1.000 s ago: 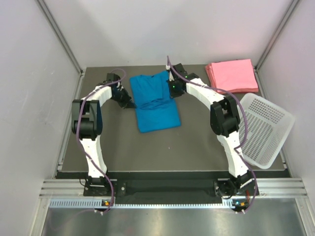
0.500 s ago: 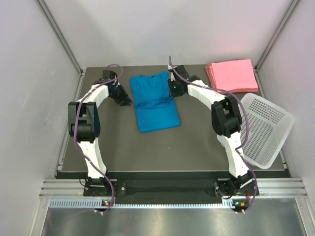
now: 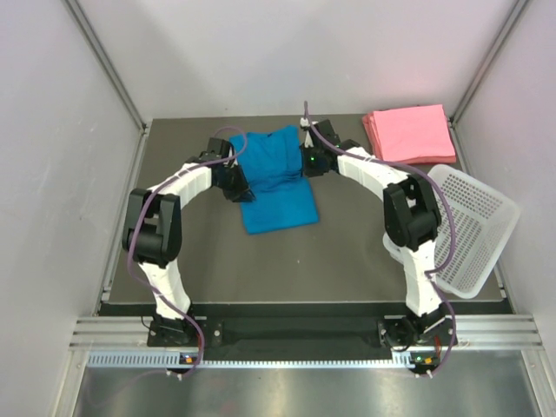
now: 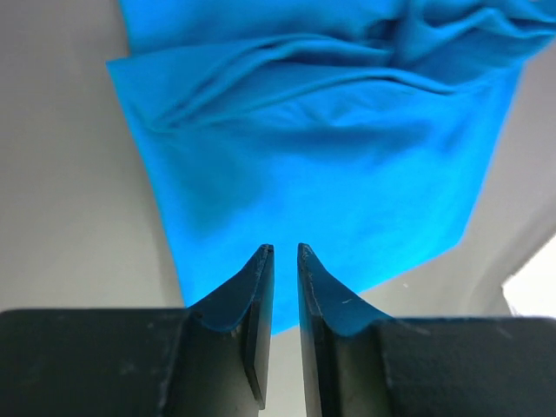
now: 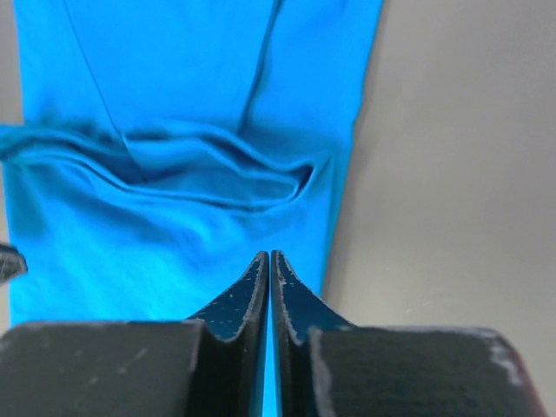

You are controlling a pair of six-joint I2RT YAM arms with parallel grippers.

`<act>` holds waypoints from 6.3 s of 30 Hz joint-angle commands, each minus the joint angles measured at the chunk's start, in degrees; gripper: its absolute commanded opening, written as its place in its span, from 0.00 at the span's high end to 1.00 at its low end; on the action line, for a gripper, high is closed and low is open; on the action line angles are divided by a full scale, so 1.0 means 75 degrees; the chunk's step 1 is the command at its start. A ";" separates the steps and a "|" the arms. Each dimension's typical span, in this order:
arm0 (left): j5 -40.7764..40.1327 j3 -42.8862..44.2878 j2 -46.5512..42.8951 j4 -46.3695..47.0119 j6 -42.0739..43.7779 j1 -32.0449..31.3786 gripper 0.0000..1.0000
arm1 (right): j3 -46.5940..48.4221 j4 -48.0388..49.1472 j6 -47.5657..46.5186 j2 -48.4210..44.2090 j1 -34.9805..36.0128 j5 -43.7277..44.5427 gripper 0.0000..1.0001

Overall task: Fold and stack the t-shirts
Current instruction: Fold the tshirt

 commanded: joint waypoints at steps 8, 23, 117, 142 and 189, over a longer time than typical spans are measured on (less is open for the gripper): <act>-0.0729 0.0734 0.0876 -0.0050 0.0203 0.0118 0.78 | 0.0034 0.0642 0.0452 0.0286 0.0262 -0.0234 1.00; -0.1480 0.2446 0.1826 -0.0426 0.0297 0.0575 0.78 | 0.0715 0.0654 0.0581 0.0604 0.0075 0.0106 0.99; -0.0003 -0.0149 -0.0309 -0.0251 0.0964 0.0540 0.59 | -0.4726 0.1533 -0.0157 -0.2961 -0.0990 -0.1883 0.77; 0.0829 0.2012 0.2142 0.0476 0.1609 0.0974 0.58 | -0.0809 0.0912 -0.1071 0.0299 -0.1284 -0.2543 0.70; 0.1976 0.1450 0.1720 0.1367 0.1574 0.1173 0.62 | -0.1653 0.1685 -0.0521 -0.0088 -0.1542 -0.2425 0.98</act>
